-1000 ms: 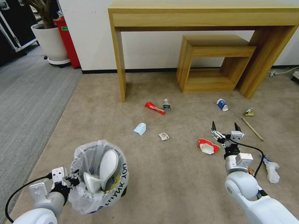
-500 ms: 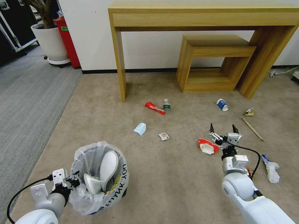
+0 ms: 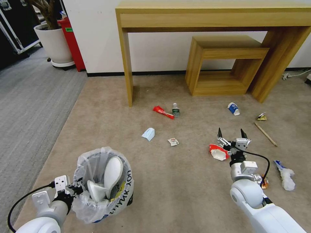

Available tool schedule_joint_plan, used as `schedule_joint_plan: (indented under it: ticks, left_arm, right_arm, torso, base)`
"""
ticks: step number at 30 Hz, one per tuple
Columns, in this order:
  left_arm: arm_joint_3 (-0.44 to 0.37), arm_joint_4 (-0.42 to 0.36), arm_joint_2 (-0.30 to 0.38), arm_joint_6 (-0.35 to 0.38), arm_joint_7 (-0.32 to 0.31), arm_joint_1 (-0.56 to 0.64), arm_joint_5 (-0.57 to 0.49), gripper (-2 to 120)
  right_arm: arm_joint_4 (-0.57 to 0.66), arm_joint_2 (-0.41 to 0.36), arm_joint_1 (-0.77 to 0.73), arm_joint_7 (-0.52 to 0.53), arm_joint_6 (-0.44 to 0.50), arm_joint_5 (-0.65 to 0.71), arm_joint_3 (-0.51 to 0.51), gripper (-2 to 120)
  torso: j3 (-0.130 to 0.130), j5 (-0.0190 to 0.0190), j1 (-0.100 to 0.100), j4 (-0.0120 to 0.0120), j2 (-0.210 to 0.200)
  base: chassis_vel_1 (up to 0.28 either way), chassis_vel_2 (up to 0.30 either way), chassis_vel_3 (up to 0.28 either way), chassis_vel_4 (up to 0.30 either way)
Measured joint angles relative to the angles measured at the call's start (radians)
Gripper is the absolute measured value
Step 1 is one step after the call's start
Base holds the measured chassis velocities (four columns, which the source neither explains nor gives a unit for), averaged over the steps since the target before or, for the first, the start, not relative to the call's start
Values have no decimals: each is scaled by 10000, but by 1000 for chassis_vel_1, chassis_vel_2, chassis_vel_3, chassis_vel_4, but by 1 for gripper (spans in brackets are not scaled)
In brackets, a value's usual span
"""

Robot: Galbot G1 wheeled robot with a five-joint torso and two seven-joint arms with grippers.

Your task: Pick up the trash bin and place the garbage on the floor into it.

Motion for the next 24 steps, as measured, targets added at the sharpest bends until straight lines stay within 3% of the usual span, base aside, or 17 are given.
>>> schedule_joint_plan:
  ticks: [8,24]
  left_arm:
    - [-14,73,21,-21,14,-6,2,0]
    - [-36,102,-2,-52,32,-23,-7,0]
  right_arm:
    - [-87,39,-11,-52,196,-88,-1,97]
    - [-51,56,37,-45,-17,-221,16,97]
  torso:
    - [0,-2,0,3,0]
    - [0,0,0,1,0]
  base:
    - [112,104,-94,-92]
    - [0,0,0,0]
